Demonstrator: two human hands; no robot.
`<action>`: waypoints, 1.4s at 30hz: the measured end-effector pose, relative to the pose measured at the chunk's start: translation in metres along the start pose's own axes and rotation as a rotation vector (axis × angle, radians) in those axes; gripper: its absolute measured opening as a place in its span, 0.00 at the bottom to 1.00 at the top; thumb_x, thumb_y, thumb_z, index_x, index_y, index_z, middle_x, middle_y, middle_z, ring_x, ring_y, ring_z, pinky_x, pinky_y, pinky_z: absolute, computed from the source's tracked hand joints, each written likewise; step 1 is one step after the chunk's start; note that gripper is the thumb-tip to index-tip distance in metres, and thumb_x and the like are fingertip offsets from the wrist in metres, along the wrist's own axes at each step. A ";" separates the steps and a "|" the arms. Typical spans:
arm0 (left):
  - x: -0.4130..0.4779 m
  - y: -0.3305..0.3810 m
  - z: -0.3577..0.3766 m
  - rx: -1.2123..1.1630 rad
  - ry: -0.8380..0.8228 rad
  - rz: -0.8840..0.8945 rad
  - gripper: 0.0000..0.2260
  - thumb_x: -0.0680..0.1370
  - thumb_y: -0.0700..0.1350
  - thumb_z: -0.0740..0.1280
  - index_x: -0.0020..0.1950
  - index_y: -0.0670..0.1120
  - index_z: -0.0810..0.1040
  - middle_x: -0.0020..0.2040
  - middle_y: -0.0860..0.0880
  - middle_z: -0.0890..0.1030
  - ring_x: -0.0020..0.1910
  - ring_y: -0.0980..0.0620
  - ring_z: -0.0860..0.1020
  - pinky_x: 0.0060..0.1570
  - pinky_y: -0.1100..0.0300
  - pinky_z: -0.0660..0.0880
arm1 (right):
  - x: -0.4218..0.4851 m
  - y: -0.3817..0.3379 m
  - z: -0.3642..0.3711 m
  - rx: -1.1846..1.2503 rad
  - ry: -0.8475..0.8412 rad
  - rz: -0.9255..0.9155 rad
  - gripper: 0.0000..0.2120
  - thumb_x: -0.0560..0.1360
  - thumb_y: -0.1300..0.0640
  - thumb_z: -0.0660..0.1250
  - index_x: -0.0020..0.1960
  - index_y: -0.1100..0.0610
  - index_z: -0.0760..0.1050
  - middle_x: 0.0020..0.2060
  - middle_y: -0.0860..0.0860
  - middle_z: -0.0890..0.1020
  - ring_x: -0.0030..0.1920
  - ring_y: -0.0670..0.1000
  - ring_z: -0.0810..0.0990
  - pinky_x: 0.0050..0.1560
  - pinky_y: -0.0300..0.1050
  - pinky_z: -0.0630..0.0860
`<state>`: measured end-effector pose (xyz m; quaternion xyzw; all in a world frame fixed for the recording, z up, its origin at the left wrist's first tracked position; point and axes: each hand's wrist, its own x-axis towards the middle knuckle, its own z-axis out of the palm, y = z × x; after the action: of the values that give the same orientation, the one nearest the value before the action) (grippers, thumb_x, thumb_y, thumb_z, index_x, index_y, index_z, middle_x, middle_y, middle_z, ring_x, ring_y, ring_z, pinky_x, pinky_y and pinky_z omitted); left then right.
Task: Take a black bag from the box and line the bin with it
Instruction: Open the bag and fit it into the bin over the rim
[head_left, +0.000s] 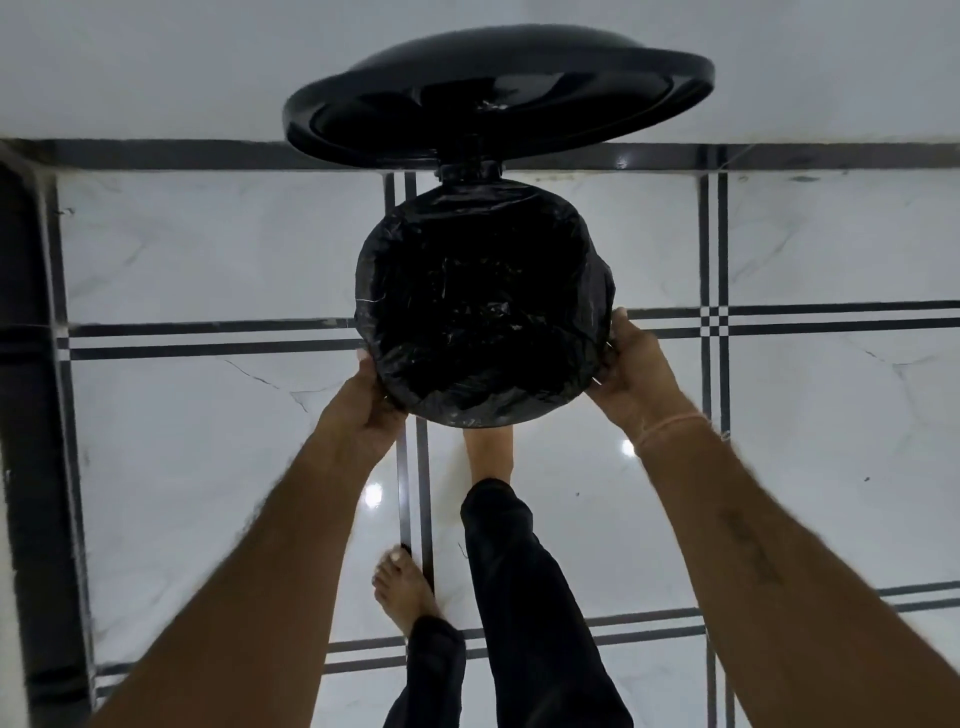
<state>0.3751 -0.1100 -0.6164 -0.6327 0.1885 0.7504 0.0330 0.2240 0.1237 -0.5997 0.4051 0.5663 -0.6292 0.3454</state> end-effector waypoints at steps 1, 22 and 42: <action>-0.006 0.001 -0.001 -0.016 0.021 0.001 0.15 0.85 0.52 0.63 0.60 0.41 0.80 0.58 0.41 0.85 0.57 0.44 0.85 0.49 0.49 0.84 | -0.007 -0.002 -0.003 -0.067 0.023 -0.016 0.15 0.84 0.46 0.61 0.56 0.54 0.81 0.51 0.51 0.86 0.50 0.51 0.85 0.52 0.50 0.81; -0.151 0.102 0.102 0.612 -0.099 0.505 0.30 0.80 0.59 0.69 0.77 0.47 0.66 0.69 0.50 0.72 0.53 0.57 0.75 0.41 0.65 0.68 | -0.125 -0.132 0.080 -0.841 -0.041 -0.598 0.19 0.77 0.39 0.65 0.53 0.54 0.81 0.50 0.48 0.80 0.56 0.51 0.76 0.62 0.46 0.70; -0.020 -0.058 -0.002 0.767 -0.073 0.800 0.48 0.75 0.52 0.78 0.85 0.52 0.49 0.83 0.51 0.61 0.80 0.51 0.64 0.77 0.49 0.68 | -0.031 0.075 0.000 -0.754 0.113 -0.768 0.42 0.78 0.48 0.72 0.83 0.56 0.54 0.80 0.57 0.60 0.79 0.55 0.62 0.69 0.30 0.57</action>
<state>0.3973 -0.0532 -0.6111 -0.4278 0.6725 0.6036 -0.0200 0.3044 0.1138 -0.6040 0.0500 0.8779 -0.4405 0.1812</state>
